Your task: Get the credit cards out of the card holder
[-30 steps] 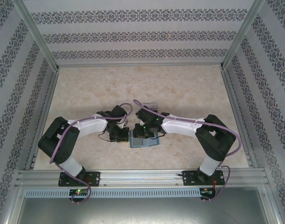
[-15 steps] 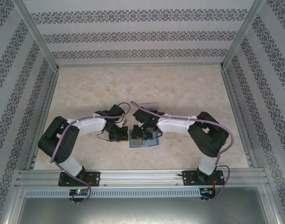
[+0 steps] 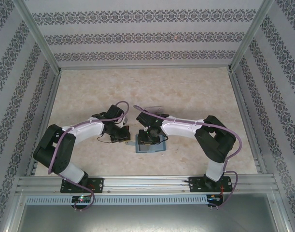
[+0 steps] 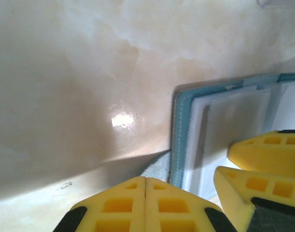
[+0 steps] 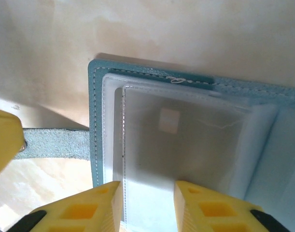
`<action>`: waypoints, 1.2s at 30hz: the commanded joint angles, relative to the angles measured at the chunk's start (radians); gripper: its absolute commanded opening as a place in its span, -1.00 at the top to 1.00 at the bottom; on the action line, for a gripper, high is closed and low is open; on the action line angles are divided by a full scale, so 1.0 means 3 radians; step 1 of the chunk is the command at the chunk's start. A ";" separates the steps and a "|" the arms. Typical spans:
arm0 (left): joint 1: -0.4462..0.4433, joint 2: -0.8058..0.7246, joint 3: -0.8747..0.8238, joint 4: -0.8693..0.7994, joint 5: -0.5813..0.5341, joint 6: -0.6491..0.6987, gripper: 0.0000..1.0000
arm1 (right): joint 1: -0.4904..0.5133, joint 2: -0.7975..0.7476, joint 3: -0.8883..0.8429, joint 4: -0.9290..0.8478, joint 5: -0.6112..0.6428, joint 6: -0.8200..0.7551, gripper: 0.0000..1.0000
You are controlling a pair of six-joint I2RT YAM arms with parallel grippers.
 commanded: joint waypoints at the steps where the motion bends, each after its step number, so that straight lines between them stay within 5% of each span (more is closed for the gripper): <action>1: 0.0043 0.0132 -0.0028 0.0024 0.0017 0.0020 0.95 | 0.0039 0.0050 0.0100 -0.0289 0.0194 -0.0112 0.27; 19: 0.0039 0.0229 -0.0150 0.0019 0.0127 0.0072 0.94 | 0.0172 0.0206 0.0435 -0.0930 0.0709 -0.0300 -0.05; 28: 0.0042 -0.0037 -0.0054 -0.0077 0.0083 -0.0002 0.97 | 0.0218 0.0055 0.0495 -0.0892 0.0719 -0.0191 0.04; 36: -0.0040 -0.0113 0.0018 0.0136 0.0402 -0.0224 1.00 | 0.0160 -0.0184 0.0227 -0.0507 0.0481 0.0024 0.23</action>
